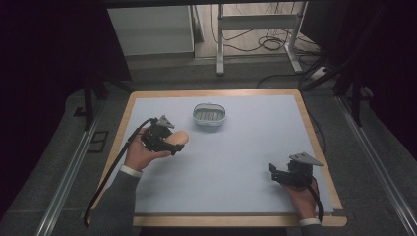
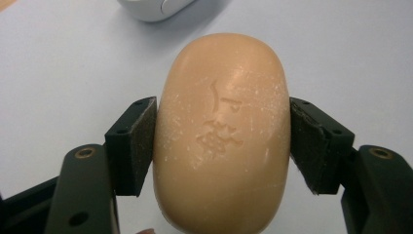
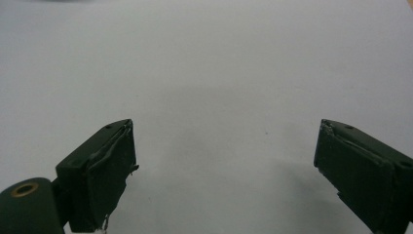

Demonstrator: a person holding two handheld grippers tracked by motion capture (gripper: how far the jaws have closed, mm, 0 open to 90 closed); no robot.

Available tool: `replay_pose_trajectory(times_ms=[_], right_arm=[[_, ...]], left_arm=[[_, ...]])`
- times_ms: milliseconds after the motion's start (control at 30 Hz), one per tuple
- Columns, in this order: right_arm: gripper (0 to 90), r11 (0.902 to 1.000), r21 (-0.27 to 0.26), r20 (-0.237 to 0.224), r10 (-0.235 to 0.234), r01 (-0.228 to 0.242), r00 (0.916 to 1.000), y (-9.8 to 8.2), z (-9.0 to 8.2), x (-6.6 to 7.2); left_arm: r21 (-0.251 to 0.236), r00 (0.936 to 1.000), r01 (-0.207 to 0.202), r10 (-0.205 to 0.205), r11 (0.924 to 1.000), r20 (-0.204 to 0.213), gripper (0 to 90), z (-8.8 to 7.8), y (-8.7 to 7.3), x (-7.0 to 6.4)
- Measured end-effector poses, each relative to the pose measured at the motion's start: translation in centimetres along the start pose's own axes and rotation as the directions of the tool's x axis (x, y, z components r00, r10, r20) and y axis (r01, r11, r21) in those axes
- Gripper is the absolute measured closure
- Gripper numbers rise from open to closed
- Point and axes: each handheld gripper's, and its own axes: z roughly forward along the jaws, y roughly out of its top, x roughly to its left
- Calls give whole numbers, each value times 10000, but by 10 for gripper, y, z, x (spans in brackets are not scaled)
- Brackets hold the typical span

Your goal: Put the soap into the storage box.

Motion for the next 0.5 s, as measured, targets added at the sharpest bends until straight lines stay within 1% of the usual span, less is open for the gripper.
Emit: replay_pose_trajectory(times_ms=[67, 100, 233, 300, 333, 400, 500], right_arm=[[82, 10000, -1, -2, 14, -14, 10000, 0, 0, 0], [82, 10000, 3, -3, 14, -14, 10000, 0, 0, 0], [82, 10000, 11, 7, -9, 9, 10000, 0, 0, 0], [82, 10000, 16, 11, 1, -1, 10000, 0, 0, 0], [82, 10000, 13, 10, 2, -2, 10000, 0, 0, 0], [82, 10000, 16, 11, -3, 2, 10000, 0, 0, 0], [82, 10000, 16, 14, -2, 2, 10000, 0, 0, 0]], left_arm=[[52, 10000, -45, 45, 10000, -73, 316, 0, 1, 0], [52, 9999, 7, -7, 10000, -114, 316, 1, 2, 0], [33, 9999, -101, 101, 9999, -127, 316, 1, 6, 0], [11, 9999, -81, 81, 10000, -113, 316, 1, 8, 0], [33, 9998, -156, 157, 9999, -133, 316, 1, 9, 0], [-36, 9999, -134, 134, 9999, -105, 316, 1, 10, 0], [-3, 9998, -165, 165, 9999, -74, 317, 2, 12, 0]])
